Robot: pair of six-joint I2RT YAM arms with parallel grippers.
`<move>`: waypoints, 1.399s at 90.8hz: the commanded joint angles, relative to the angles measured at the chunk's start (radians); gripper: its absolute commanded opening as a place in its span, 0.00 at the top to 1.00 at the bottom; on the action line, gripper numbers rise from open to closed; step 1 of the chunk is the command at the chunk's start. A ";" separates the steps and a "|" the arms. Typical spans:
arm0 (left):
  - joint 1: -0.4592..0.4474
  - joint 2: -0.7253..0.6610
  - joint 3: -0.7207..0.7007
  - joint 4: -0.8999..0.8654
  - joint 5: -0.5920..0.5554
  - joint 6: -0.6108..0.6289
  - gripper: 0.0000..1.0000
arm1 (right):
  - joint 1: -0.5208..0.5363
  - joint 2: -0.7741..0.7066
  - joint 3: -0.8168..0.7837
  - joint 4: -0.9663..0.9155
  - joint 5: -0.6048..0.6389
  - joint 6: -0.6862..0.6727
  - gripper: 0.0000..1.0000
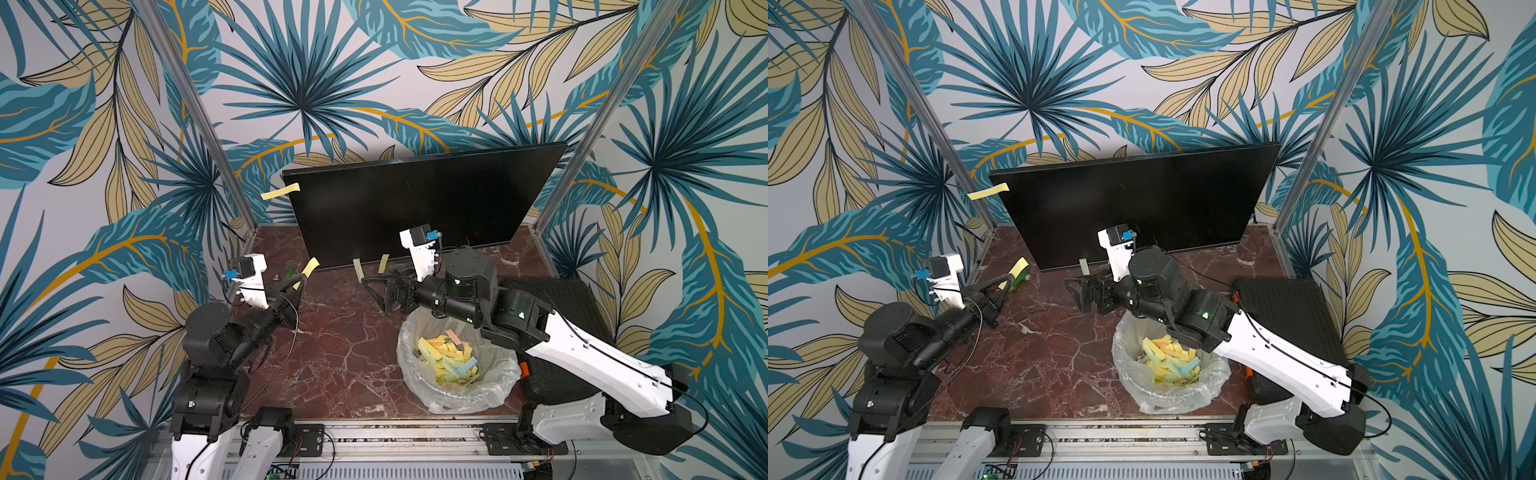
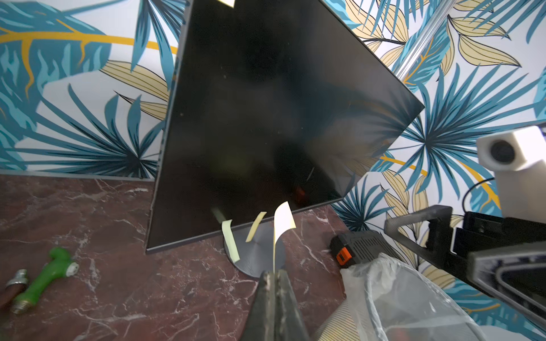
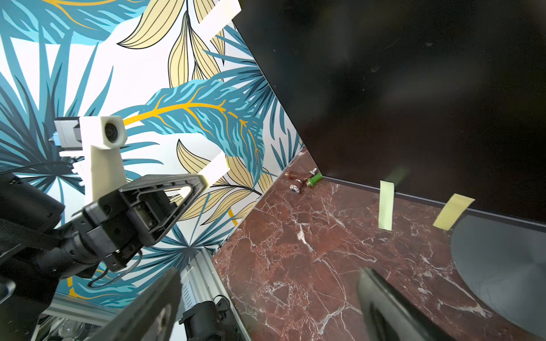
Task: Remove the sticky note from the monitor
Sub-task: Place the sticky note in the trash bin.
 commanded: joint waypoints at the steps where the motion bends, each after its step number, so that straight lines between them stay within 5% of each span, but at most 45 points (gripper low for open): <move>1: -0.032 -0.018 0.015 -0.028 0.038 -0.048 1.00 | 0.004 -0.043 -0.035 -0.022 0.050 -0.014 0.04; 25: -0.169 0.026 0.015 0.024 0.000 -0.068 1.00 | 0.003 -0.122 -0.098 -0.057 0.121 -0.008 0.04; 84: -0.830 0.394 0.093 0.182 -0.440 0.127 1.00 | 0.003 -0.350 -0.272 -0.206 0.284 0.059 0.03; 117: -1.042 0.638 0.192 0.210 -0.498 0.204 1.00 | 0.003 -0.544 -0.386 -0.320 0.416 0.123 0.03; 127: -1.073 0.689 0.213 0.203 -0.497 0.217 0.92 | 0.003 -0.576 -0.404 -0.324 0.440 0.131 0.03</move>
